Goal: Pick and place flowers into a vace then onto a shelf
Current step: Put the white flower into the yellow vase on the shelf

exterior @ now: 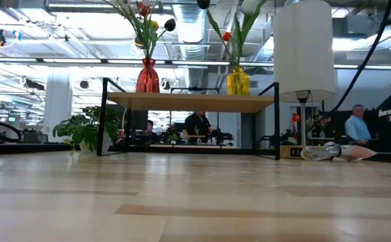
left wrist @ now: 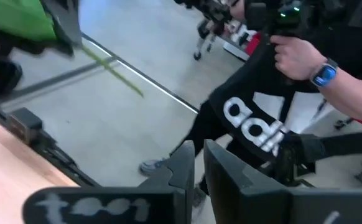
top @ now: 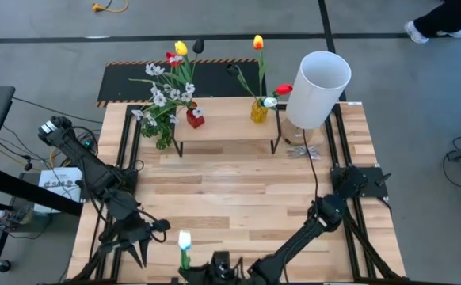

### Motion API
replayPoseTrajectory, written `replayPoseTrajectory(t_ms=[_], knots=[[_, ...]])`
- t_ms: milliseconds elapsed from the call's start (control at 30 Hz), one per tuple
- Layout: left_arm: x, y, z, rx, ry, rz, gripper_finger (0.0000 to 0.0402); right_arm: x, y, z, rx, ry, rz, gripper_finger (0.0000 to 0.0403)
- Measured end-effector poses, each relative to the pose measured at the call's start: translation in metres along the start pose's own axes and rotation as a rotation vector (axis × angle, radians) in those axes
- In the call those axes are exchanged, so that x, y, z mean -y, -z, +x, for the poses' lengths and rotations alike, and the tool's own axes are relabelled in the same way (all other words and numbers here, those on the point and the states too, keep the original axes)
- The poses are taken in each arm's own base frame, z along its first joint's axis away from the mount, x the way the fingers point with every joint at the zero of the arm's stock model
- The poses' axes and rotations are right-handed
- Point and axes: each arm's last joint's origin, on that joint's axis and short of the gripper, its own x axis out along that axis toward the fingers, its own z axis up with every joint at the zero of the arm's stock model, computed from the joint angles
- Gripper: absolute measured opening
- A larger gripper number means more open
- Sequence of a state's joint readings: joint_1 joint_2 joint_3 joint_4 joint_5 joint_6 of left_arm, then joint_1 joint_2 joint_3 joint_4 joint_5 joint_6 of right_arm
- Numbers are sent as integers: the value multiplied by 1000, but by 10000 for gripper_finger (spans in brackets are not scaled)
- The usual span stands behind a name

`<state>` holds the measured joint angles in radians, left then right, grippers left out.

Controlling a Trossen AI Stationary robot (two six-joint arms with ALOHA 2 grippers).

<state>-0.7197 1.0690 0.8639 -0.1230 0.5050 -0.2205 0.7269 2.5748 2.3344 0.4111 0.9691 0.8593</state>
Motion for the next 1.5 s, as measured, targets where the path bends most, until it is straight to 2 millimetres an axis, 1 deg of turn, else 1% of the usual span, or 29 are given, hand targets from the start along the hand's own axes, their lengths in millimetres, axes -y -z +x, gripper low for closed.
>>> replayPoseTrajectory(t_ms=[133,300,467,567,633,700,733,800,900,967,1033,1100,1167,1233,1300,1400,1433,1500], knots=[[2,-2,-4,19,-18,17,12,6,-10,16,6,-13,-4,1],[3,0,-3,6,-14,17,2,6,-29,35,55,-106,-69,1],[6,5,-1,-39,-7,30,0,4,-44,42,133,-171,-133,1],[8,7,0,-57,-32,29,0,16,-39,44,216,-248,-110,1],[9,9,1,-65,-50,36,0,34,-31,46,269,-318,-76,1],[10,10,1,-70,-67,43,0,51,-26,46,334,-337,-69,1],[10,10,2,-71,-71,44,0,56,-25,46,357,-342,-75,1],[11,10,2,-72,-72,45,0,57,-30,49,399,-354,-92,1],[10,10,2,-71,-80,45,0,56,-42,59,405,-411,-136,1],[10,10,2,-69,-93,46,0,62,-51,70,424,-434,-172,1],[10,10,2,-65,-106,54,0,70,-65,81,482,-438,-200,1],[10,10,2,-65,-107,54,0,77,-80,89,558,-416,-239,1],[10,10,2,-64,-109,53,0,82,-91,94,625,-361,-301,1],[10,10,2,-65,-111,51,0,85,-97,94,688,-295,-360,1],[10,10,2,-65,-108,45,0,86,-102,90,754,-211,-403,1],[12,11,3,-69,-100,46,0,86,-102,87,757,-46,-485,1],[13,11,3,-70,-99,47,0,84,-104,87,750,12,-498,1],[14,11,4,-70,-107,50,0,76,-111,84,756,70,-526,1]])
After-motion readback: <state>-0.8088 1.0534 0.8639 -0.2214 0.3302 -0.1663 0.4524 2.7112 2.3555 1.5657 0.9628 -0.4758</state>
